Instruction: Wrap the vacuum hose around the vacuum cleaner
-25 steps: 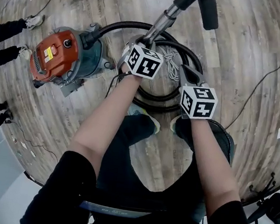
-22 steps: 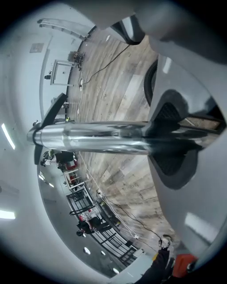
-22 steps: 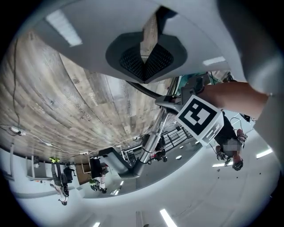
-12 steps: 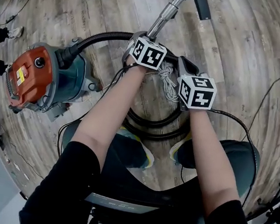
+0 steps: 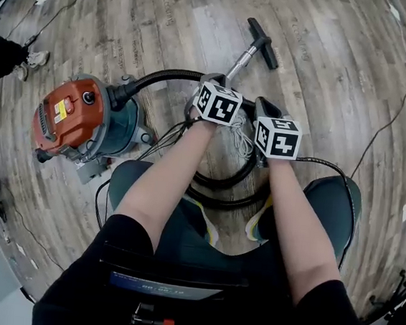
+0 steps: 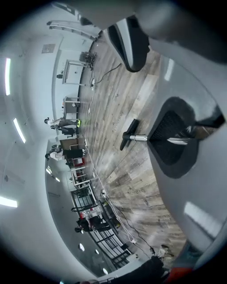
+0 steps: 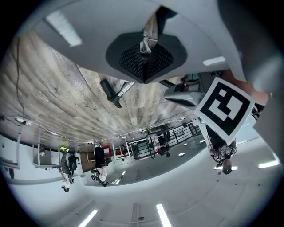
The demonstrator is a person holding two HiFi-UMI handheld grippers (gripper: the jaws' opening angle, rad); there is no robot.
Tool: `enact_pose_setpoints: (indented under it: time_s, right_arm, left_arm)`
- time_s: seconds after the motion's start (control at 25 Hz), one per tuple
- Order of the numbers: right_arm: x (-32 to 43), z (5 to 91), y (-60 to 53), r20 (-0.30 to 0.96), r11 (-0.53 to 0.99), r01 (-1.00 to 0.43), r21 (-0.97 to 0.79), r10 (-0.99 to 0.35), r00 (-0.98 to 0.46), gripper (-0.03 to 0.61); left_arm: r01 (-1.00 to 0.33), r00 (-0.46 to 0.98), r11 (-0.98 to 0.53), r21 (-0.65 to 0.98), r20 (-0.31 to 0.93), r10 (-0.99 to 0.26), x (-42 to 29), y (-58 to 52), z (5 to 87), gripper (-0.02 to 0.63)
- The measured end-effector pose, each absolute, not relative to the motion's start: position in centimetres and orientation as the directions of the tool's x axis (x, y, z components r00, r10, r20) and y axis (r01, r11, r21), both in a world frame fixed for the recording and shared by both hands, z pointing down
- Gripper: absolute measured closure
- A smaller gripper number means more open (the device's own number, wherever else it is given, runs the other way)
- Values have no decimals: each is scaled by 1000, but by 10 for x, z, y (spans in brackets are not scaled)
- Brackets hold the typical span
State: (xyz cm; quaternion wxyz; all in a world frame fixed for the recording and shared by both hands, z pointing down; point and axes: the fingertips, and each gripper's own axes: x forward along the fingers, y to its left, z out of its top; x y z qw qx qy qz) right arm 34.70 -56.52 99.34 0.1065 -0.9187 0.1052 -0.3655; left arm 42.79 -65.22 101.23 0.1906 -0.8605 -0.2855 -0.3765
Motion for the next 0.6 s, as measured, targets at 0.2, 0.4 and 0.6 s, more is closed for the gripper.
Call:
enact_pose_setpoints:
  time_s: [0.2, 0.4, 0.6]
  right_arm:
    - [334, 884, -560, 655, -946, -117, -302, -296, 695, 555]
    - [314, 761, -552, 686, -947, -80, -312, -283, 670, 555]
    - [306, 611, -553, 656, -956, -76, -285, -253, 711, 557]
  left_arm:
    - [629, 553, -770, -105, 756, 349, 403, -642, 887, 607]
    - [603, 526, -796, -44, 773, 355, 384, -638, 758, 607]
    - [564, 538, -825, 20, 749, 387, 362, -645, 611, 607]
